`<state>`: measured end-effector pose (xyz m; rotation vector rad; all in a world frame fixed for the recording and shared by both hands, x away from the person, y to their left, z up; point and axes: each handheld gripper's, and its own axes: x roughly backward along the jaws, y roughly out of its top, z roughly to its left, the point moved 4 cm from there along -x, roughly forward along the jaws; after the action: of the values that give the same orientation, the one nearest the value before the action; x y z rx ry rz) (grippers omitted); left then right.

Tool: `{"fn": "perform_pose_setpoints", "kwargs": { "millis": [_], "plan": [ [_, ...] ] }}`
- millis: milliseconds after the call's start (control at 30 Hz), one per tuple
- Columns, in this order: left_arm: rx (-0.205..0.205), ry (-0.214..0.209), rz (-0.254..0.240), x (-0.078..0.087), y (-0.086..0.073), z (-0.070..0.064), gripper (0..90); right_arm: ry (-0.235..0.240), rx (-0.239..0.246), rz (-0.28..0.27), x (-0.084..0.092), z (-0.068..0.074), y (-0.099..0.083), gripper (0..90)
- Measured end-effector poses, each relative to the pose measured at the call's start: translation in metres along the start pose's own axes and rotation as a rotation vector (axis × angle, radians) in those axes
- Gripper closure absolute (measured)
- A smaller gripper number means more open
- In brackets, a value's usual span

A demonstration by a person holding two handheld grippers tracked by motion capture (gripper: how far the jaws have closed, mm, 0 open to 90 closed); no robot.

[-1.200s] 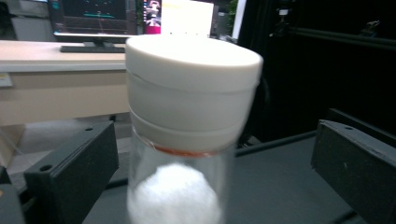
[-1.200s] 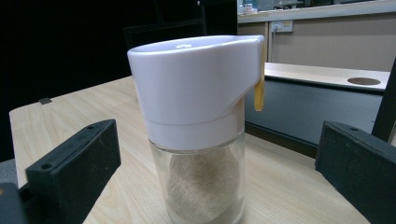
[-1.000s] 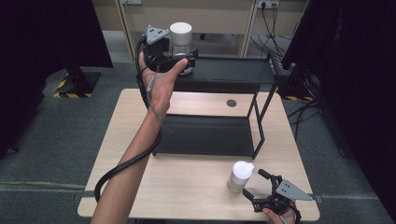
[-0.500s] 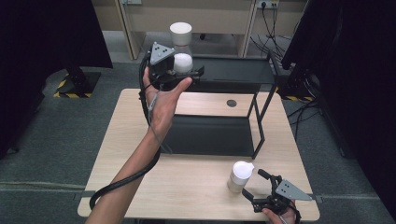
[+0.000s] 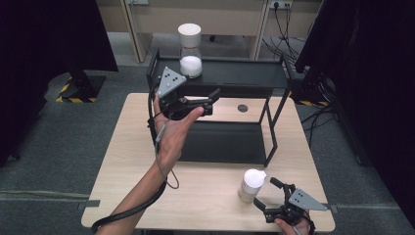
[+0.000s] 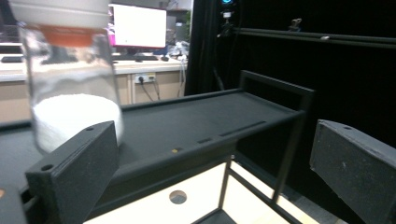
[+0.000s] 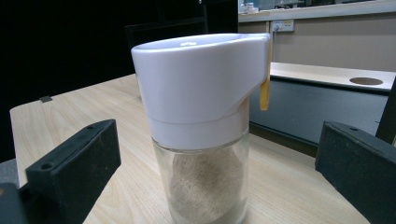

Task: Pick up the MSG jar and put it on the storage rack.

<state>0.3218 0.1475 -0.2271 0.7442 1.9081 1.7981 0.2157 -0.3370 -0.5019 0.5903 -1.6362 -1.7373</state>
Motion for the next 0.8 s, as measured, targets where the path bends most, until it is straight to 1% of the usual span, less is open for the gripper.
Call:
{"fn": "perform_pose_setpoints", "kwargs": {
  "millis": [133,267,333,400,533,633,733,767,800],
  "plan": [
    [0.008,-0.035,-0.007,0.005,-0.014,-0.004,0.5,0.0,0.0,0.0,0.0,0.0,0.0,0.3],
    [-0.021,-0.057,-0.004,0.01,-0.03,-0.011,0.5,-0.001,0.001,-0.002,0.0,0.0,0.0,0.3],
    [-0.019,-0.077,0.001,0.012,-0.038,-0.012,0.5,-0.001,0.0,-0.003,0.0,0.0,0.0,0.3],
    [-0.021,-0.088,0.004,0.014,-0.045,-0.014,0.5,0.0,0.0,0.0,0.0,0.001,0.0,0.3],
    [-0.004,-0.121,0.0,0.016,-0.062,-0.015,0.4,0.001,0.003,-0.001,0.0,0.001,0.0,0.3],
    [-0.014,-0.134,0.0,0.017,-0.073,-0.016,0.3,0.001,0.001,0.0,0.0,0.001,0.0,0.3],
    [0.009,-0.147,-0.006,0.017,-0.086,-0.015,0.3,0.002,0.003,-0.002,0.0,0.001,0.0,0.3],
    [0.009,-0.147,-0.006,0.017,-0.086,-0.015,0.3,0.001,0.002,-0.002,0.0,0.001,0.0,0.3],
    [0.015,-0.15,-0.006,0.017,-0.09,-0.015,0.3,0.001,0.001,-0.001,0.0,0.001,0.0,0.3]
  ]
}}
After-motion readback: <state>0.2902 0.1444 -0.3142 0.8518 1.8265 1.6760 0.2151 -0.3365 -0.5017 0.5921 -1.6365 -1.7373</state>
